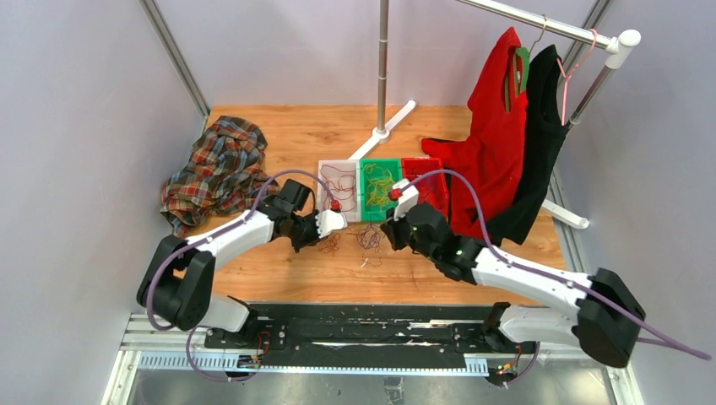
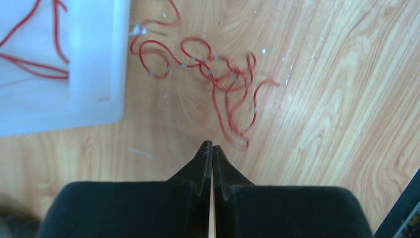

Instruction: Untangle the cables

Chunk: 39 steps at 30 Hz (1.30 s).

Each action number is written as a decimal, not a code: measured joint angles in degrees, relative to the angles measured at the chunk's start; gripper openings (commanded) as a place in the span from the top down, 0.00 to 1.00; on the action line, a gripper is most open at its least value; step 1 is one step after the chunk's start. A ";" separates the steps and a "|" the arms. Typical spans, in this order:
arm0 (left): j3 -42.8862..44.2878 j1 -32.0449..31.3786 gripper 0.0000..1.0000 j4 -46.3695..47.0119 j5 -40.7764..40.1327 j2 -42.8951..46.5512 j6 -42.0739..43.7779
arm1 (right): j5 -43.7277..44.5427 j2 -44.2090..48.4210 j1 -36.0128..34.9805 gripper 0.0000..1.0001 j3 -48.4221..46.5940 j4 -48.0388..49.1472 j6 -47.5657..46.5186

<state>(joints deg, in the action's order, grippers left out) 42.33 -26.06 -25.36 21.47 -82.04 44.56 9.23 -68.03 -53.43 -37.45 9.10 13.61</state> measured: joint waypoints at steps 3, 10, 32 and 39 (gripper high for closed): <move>-0.02 0.96 0.99 -2.23 -1.55 3.85 2.95 | 0.17 5.51 1.44 0.99 0.72 -1.60 -0.55; -0.22 5.46 0.99 -8.74 -6.97 8.92 11.65 | 1.31 19.08 5.95 0.99 0.79 -5.57 -3.52; 39.32 1.66 0.25 -28.94 24.85 7.32 -6.25 | -22.82 8.50 6.86 0.99 -7.54 -3.56 -4.31; 39.34 -2.89 0.39 -29.75 24.85 3.15 -7.19 | -28.41 3.50 5.35 0.99 -11.21 -0.76 -4.17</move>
<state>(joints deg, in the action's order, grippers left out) 81.67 -28.95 -55.11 46.33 -78.89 37.36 -19.18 -64.53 -48.07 -48.66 8.34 9.43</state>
